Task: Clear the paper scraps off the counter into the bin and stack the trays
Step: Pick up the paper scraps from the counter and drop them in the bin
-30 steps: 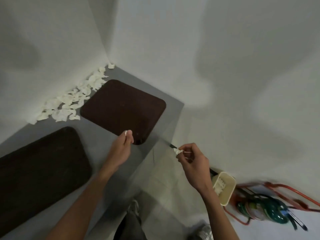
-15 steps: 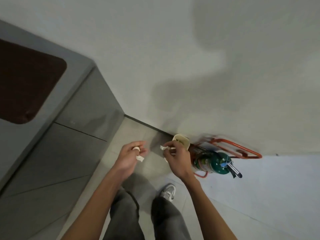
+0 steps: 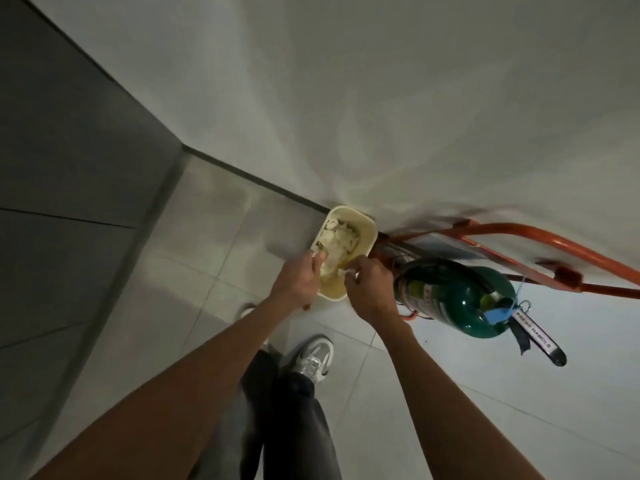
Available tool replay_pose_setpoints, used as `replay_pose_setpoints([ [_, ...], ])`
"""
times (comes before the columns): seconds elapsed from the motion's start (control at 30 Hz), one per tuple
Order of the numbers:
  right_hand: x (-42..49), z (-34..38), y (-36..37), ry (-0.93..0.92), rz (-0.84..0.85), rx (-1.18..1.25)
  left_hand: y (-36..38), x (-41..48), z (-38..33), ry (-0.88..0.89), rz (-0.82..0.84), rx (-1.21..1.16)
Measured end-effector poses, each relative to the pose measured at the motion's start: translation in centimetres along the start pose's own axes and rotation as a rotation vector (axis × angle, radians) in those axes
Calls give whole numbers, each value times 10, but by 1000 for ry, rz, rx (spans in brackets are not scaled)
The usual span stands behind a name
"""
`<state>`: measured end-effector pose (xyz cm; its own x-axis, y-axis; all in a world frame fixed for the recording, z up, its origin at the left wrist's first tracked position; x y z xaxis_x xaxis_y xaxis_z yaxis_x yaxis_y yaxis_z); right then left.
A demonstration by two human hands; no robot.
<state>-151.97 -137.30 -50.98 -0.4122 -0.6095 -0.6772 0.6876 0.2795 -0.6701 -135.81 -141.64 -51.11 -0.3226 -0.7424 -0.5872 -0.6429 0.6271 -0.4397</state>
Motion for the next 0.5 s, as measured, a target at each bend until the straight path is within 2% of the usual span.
replay_pose_setpoints([
  [0.13,72,-17,29,-19,-43,-137,63,73,46,-13,141,204],
  [0.23,114,-18,50,-26,-25,-195,98,108,57,71,271,410],
  [0.33,147,-14,67,-54,6,-246,119,132,73,96,301,506],
  [0.43,165,-8,79,-59,69,-297,137,152,94,207,295,574],
  [0.5,169,-3,82,-60,107,-335,144,154,103,194,348,549],
])
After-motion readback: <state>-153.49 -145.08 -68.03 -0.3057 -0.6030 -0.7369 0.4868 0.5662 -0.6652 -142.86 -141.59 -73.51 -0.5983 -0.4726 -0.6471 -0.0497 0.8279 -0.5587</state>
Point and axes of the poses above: each hand's wrist, its own x-axis towards the middle knuckle, its own y-axis out of the palm, z = x × y, the point moved 8 cm from there along x, towards the middle knuckle, and after that the axes turned 13 degrees about y, right-handed, at the moved point
